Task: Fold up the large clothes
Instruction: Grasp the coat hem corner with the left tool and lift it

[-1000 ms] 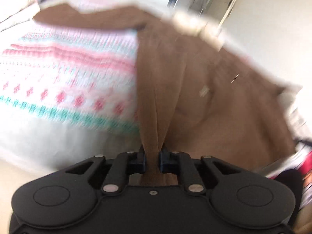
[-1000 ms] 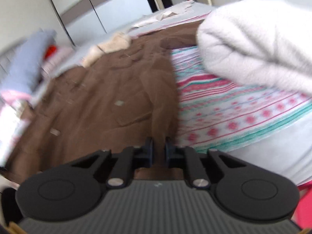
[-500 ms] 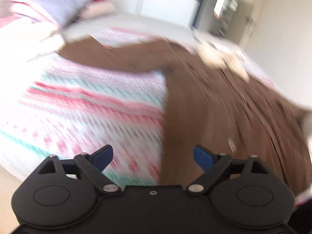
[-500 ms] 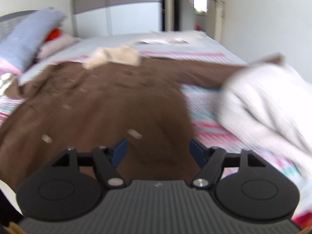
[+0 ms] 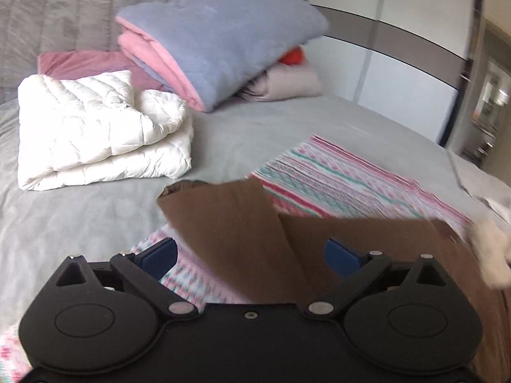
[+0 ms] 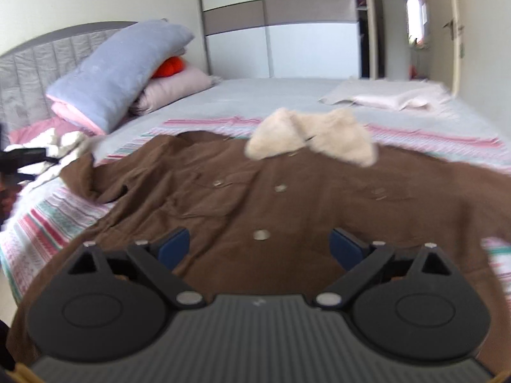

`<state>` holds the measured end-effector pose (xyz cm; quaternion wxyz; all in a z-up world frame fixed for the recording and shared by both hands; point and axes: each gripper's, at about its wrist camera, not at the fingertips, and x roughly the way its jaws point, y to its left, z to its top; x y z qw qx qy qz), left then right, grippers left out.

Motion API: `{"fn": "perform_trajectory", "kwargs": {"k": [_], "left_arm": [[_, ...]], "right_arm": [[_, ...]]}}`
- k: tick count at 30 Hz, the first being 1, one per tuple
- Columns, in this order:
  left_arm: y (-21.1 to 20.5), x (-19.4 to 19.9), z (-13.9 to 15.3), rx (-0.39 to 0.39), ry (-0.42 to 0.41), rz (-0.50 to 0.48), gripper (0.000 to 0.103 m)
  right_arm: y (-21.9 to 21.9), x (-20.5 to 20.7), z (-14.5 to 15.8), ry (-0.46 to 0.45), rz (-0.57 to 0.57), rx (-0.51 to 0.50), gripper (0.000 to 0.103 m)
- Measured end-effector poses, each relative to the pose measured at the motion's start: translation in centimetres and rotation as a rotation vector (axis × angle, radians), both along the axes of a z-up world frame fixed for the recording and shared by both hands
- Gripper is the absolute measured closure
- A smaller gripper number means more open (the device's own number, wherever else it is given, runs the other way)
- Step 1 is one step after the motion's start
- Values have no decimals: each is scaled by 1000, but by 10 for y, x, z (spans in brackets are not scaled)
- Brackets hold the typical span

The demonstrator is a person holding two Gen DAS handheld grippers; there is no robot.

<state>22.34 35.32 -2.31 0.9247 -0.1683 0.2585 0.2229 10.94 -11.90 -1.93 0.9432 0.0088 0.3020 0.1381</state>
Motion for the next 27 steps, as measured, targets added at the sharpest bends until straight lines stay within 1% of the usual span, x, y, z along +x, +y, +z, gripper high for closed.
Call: {"fn": "perform_trajectory", "kwargs": {"k": [2,4,6,7,8,9,10,11,12,13,14,16,17,18,20,21,22,23,24,25,26,27], "left_arm": [[6,28,-15,-1,19,62,5],[10,46,-30,-1,36,118,6],[12,50,-43,16,47,163,6],[13,52,-48,28,49,179,9],[15,50,-53,32,49,182,25],[17,48,-58,29,58,176,39],[20,44,-61,20,77,170,67],[22,37,-63,9,85,172,85],[24,26,-63,2,81,192,89],[27,12,-61,-7,65,220,91],[30,-4,-60,-25,50,247,91],[38,-41,-61,-92,22,298,91],[43,-59,-66,-148,19,317,86],[49,-75,-70,-206,11,337,86],[58,-106,-78,-292,-78,327,88],[62,-119,-81,-340,-135,308,85],[66,-127,-85,-392,-186,269,75],[71,-130,-89,-435,-218,230,60],[73,-130,-91,-461,-246,205,55],[75,-126,-92,-465,-263,190,46],[75,-120,-91,-460,-266,182,44],[75,-113,-90,-451,-267,188,44]], "right_arm": [[6,9,-11,31,13,-20,7],[10,18,-19,49,19,-41,7],[11,23,-26,65,13,-37,7],[10,26,-28,78,9,-31,7],[8,22,-32,89,3,-26,7],[6,21,-34,101,-3,-22,7],[4,19,-36,108,-7,-18,7],[4,20,-39,110,-10,-16,8],[4,19,-39,111,-13,-18,8],[4,19,-41,113,-15,-19,8],[4,17,-41,114,-15,-18,8],[5,13,-40,118,-11,-15,8],[6,11,-40,119,-6,-16,8],[8,9,-40,119,-1,-20,7],[11,5,-40,123,8,-31,7],[13,3,-40,124,11,-36,7],[14,1,-40,125,14,-40,7],[15,0,-39,124,17,-42,7],[16,-1,-39,124,18,-41,7],[16,-2,-39,124,18,-39,7],[17,-3,-40,126,15,-38,7],[18,-3,-40,126,11,-38,7]]}}
